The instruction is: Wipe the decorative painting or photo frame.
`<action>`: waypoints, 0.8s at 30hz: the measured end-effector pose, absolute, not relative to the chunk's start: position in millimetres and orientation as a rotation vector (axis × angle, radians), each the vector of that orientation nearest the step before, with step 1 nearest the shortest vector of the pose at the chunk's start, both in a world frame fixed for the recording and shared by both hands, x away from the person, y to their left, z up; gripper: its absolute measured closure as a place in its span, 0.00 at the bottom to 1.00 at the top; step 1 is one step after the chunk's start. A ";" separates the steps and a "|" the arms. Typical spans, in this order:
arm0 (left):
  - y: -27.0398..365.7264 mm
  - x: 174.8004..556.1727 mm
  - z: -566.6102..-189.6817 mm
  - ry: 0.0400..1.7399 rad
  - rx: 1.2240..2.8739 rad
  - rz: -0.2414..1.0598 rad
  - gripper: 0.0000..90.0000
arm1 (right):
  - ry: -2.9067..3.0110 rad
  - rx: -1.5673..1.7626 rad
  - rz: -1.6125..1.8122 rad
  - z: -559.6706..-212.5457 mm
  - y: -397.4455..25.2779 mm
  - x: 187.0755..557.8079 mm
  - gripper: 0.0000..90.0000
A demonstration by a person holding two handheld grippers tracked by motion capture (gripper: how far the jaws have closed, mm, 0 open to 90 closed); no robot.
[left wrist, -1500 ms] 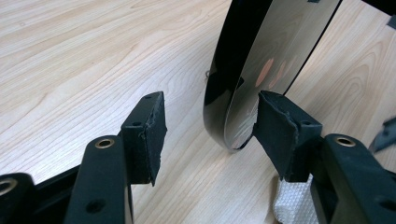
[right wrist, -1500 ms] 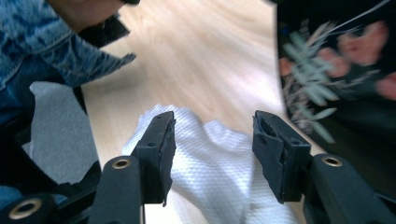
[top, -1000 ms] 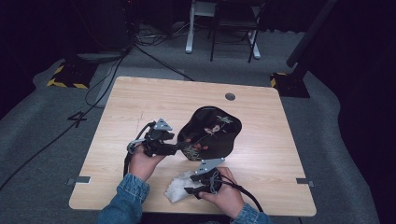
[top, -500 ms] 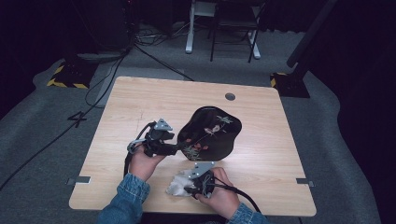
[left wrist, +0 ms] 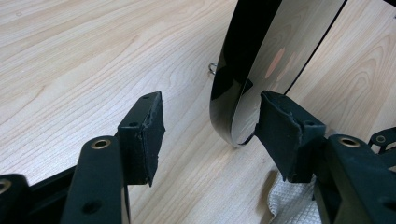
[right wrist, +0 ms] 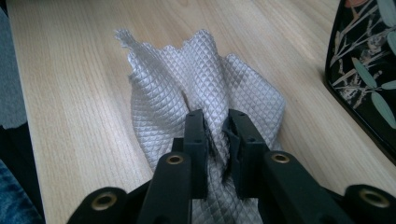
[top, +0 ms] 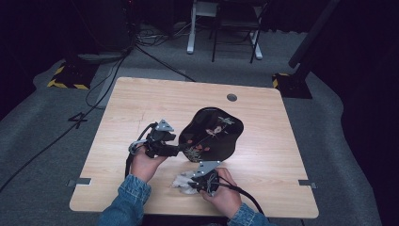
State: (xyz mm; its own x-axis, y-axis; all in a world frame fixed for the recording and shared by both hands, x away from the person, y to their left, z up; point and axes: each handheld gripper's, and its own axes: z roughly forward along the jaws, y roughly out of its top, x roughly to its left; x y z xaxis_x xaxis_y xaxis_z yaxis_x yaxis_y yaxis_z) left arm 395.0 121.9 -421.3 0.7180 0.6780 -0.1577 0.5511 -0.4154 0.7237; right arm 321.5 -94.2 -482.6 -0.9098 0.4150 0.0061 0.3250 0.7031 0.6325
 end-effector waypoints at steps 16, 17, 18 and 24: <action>113.8 408.6 -412.7 0.858 2.088 0.178 0.35 | 2.669 0.687 1.186 -456.5 -122.5 315.7 0.91; 112.7 409.6 -412.4 0.853 2.086 0.177 0.35 | 2.663 0.691 1.188 -454.6 -124.6 315.0 0.91; 111.6 411.2 -412.3 0.841 2.083 0.171 0.35 | 2.658 0.692 1.192 -453.4 -126.0 314.7 0.91; 107.6 418.5 -414.2 0.801 2.068 0.113 0.36 | 2.618 0.714 1.213 -442.6 -138.3 311.7 0.91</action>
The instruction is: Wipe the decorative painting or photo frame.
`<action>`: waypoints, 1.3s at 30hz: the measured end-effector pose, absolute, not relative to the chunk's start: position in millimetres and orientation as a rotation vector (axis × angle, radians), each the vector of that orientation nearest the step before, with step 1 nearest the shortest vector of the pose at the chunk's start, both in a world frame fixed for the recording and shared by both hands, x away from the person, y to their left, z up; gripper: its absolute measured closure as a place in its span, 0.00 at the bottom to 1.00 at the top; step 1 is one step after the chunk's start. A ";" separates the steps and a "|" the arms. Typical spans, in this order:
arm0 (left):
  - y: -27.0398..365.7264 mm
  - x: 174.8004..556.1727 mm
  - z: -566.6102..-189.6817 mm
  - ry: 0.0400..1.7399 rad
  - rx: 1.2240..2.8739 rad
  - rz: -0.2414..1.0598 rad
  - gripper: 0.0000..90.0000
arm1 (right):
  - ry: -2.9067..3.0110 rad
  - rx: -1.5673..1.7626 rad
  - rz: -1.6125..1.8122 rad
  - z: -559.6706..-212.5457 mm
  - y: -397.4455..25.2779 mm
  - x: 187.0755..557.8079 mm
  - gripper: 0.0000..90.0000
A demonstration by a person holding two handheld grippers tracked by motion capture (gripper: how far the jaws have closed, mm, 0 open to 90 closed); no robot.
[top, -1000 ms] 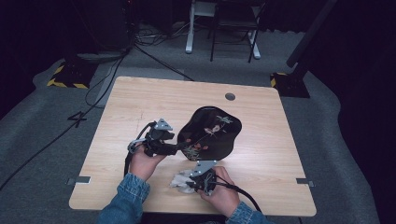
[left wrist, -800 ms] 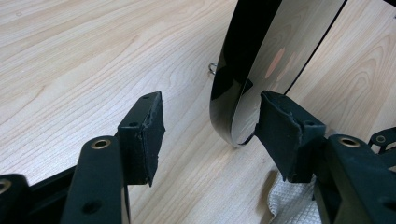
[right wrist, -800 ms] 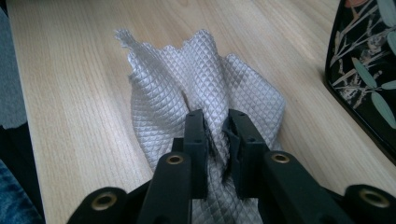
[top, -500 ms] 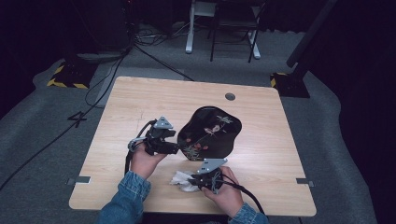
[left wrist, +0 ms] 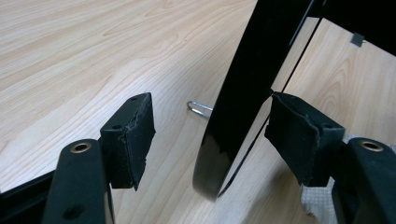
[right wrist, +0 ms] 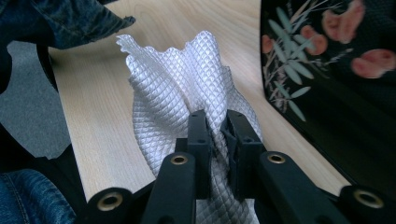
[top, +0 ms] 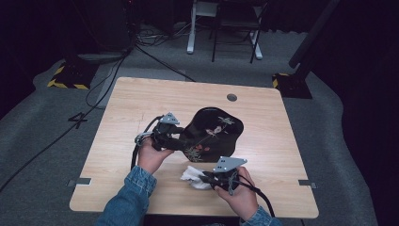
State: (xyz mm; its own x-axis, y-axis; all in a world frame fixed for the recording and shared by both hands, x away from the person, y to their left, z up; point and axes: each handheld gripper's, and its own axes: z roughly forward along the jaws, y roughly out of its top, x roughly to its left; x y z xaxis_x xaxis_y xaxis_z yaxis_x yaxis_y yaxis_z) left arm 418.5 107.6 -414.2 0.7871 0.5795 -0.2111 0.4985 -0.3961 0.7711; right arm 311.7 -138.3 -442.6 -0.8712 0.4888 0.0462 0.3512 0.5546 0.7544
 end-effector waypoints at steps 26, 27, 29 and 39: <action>93.6 417.0 -411.9 0.744 2.104 0.125 0.41 | 2.270 0.816 1.390 -371.8 -193.1 332.9 0.90; 92.9 416.9 -412.3 0.738 2.103 0.127 0.42 | 2.251 0.819 1.398 -369.0 -194.5 333.8 0.90; 91.4 416.2 -412.7 0.731 2.110 0.122 0.45 | 2.216 0.818 1.413 -364.0 -196.3 335.5 0.90; 92.8 417.8 -416.0 0.716 2.117 0.102 0.47 | 2.082 0.782 1.482 -341.9 -194.3 344.1 0.90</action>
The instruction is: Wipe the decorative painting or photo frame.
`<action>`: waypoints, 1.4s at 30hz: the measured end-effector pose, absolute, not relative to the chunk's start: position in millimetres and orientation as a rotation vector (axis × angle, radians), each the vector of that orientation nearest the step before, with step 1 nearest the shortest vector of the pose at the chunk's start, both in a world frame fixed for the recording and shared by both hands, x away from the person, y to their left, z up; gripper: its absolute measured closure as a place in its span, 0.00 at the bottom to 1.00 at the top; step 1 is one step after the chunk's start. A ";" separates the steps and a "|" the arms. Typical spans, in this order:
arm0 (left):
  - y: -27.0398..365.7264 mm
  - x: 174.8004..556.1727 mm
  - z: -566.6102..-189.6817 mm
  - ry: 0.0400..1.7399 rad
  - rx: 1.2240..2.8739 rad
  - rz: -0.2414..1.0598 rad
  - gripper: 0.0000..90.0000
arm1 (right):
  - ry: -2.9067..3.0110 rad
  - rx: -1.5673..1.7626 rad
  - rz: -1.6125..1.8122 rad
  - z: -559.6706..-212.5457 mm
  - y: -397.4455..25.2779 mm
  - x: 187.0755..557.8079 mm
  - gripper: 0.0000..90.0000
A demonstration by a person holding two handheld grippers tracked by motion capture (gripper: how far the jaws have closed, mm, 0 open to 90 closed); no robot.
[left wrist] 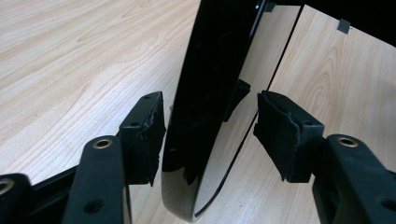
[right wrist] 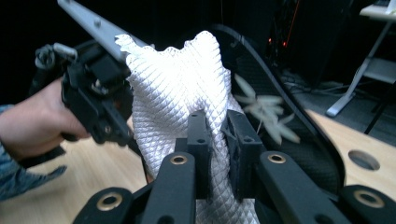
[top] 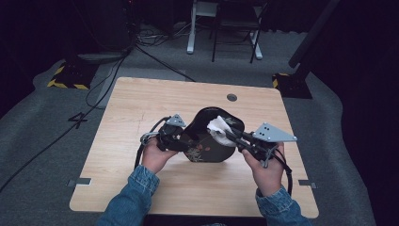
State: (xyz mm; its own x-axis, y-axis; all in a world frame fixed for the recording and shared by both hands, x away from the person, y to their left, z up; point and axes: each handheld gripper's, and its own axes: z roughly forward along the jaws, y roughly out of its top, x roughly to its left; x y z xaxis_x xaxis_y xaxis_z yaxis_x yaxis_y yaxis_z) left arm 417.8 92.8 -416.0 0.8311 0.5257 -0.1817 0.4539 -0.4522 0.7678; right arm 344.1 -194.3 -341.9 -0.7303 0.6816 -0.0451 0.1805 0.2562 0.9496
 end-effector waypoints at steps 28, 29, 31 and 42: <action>90.1 417.8 -420.9 0.681 2.174 0.070 0.57 | 2.023 0.792 1.490 -338.4 -194.0 354.5 0.90; 90.4 418.0 -420.9 0.684 2.183 0.077 0.60 | 2.013 0.804 1.489 -337.9 -199.4 354.1 0.90; 91.3 418.5 -421.5 0.684 2.192 0.078 0.62 | 2.003 0.812 1.490 -337.2 -203.1 352.6 0.90; 91.2 418.6 -421.9 0.682 2.196 0.072 0.62 | 2.004 0.825 1.480 -338.3 -209.0 350.6 0.90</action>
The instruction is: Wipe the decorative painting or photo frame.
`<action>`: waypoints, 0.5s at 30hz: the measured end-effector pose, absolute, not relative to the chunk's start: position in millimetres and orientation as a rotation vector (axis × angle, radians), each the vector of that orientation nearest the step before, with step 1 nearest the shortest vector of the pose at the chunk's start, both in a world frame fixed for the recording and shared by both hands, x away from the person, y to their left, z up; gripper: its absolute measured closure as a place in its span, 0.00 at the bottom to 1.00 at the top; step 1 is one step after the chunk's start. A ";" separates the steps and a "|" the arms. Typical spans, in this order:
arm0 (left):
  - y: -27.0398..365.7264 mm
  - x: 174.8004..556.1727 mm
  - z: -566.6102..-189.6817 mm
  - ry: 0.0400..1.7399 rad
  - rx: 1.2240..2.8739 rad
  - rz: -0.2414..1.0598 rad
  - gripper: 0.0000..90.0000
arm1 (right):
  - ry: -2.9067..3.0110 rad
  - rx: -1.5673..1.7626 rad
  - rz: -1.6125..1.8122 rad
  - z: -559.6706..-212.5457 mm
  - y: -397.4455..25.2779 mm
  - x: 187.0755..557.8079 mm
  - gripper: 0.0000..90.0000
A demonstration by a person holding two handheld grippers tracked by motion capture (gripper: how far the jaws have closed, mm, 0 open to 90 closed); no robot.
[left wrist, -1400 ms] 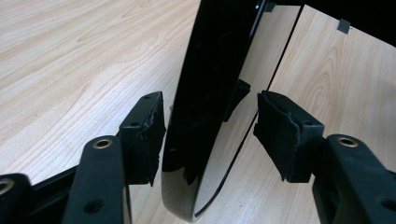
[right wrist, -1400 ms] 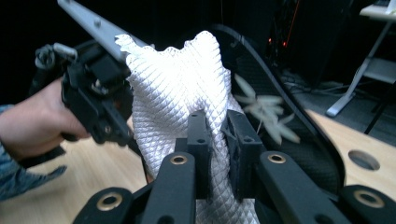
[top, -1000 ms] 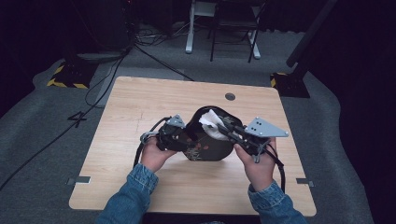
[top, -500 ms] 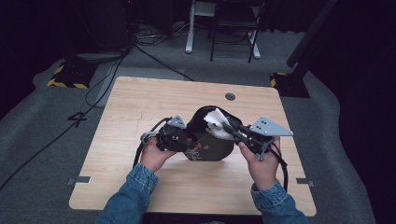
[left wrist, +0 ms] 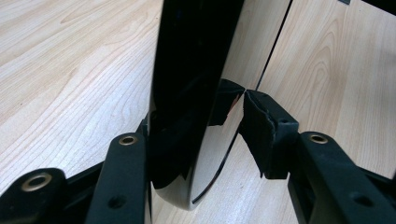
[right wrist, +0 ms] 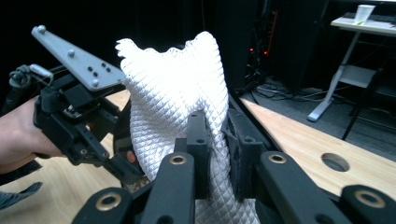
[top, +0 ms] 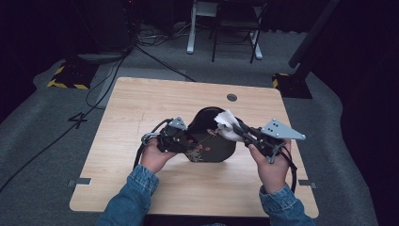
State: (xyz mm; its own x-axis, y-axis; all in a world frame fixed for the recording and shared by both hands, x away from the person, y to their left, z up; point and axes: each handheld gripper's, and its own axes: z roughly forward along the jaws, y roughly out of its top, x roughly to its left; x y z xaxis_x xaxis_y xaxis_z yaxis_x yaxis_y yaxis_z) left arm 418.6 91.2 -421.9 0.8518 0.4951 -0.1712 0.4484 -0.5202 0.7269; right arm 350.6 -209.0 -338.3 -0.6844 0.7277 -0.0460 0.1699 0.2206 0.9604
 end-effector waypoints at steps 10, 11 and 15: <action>92.3 417.6 -420.2 0.659 2.186 0.068 0.65 | 2.130 0.762 1.451 -353.5 -173.1 353.6 0.90; 92.3 417.2 -420.3 0.657 2.182 0.066 0.65 | 2.138 0.755 1.454 -354.9 -169.8 353.7 0.90; 92.4 417.2 -420.2 0.648 2.186 0.065 0.66 | 2.137 0.747 1.451 -355.8 -167.5 353.4 0.89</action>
State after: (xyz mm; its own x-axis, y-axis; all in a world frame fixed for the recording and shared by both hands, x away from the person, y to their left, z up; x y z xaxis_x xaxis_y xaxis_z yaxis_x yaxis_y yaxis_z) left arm 417.2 92.4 -420.2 0.8652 0.4716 -0.1706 0.4286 -0.5186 0.7398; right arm 353.4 -167.5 -355.8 -0.7527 0.6554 -0.0627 0.1835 0.3003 0.9360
